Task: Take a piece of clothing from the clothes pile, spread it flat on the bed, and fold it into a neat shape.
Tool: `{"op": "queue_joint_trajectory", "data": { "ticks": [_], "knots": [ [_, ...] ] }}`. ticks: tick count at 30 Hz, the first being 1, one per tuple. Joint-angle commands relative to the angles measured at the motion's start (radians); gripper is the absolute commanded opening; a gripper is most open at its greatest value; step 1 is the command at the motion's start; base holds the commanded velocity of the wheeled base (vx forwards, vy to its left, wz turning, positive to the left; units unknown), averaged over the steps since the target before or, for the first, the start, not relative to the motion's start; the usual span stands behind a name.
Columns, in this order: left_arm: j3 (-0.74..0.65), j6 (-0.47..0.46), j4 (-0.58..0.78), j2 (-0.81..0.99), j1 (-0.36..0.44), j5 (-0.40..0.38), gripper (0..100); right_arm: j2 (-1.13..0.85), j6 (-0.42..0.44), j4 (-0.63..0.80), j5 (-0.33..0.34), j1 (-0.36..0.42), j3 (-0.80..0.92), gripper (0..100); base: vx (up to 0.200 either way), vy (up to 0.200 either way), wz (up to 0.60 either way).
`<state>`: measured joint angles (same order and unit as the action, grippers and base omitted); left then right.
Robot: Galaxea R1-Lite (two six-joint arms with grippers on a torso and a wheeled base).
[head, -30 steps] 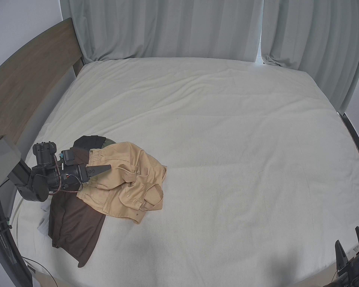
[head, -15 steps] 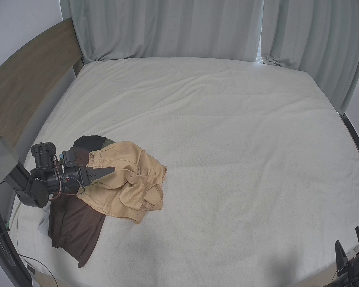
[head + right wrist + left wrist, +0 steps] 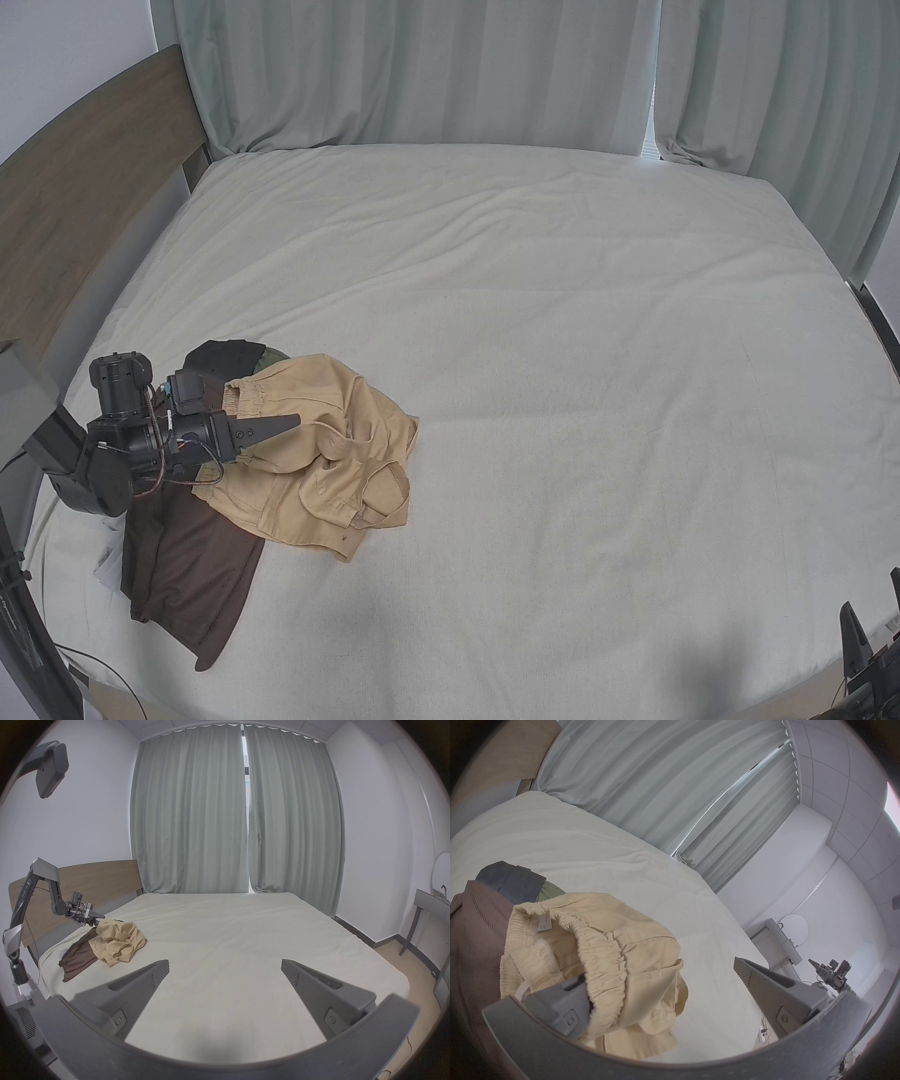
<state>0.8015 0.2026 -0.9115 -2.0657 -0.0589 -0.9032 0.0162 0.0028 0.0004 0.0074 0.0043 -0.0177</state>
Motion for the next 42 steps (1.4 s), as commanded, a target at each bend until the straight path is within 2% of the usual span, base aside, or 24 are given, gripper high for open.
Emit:
{"op": "queue_joint_trajectory", "data": {
  "ticks": [1,7,8,15,24,27,32,42],
  "knots": [
    [0.013,-0.002,-0.004,-0.027,0.002,0.003,100,-0.015,0.0,0.0,0.0,0.0,0.018,100,0.0,0.0,0.0],
    [0.022,0.021,-0.07,-0.066,-0.004,0.009,100,-0.015,0.0,0.0,0.0,0.002,0.018,100,0.0,0.0,0.0],
    [0.021,0.034,-0.084,-0.07,-0.004,0.009,0,-0.015,0.0,0.0,0.0,0.0,0.018,100,0.0,0.0,0.0],
    [-0.001,0.069,-0.135,-0.074,-0.01,0.001,0,-0.015,0.0,0.0,0.0,0.0,0.018,100,0.0,0.0,0.0],
    [-0.107,0.084,-0.236,-0.033,-0.012,-0.008,0,-0.015,0.0,0.001,0.0,0.0,0.018,100,0.0,0.0,0.0],
    [-0.154,0.143,-0.273,0.013,-0.007,-0.008,0,-0.015,0.0,0.0,0.0,0.0,0.018,100,0.0,0.0,0.0],
    [-0.229,0.301,-0.356,0.108,0.001,-0.006,0,-0.015,0.0,0.001,0.0,0.0,0.018,100,0.0,0.0,0.0],
    [-0.377,0.37,-0.488,0.157,0.014,0.027,0,-0.015,0.003,0.0,0.0,0.0,0.018,100,0.0,0.0,0.0]
  ]
}}
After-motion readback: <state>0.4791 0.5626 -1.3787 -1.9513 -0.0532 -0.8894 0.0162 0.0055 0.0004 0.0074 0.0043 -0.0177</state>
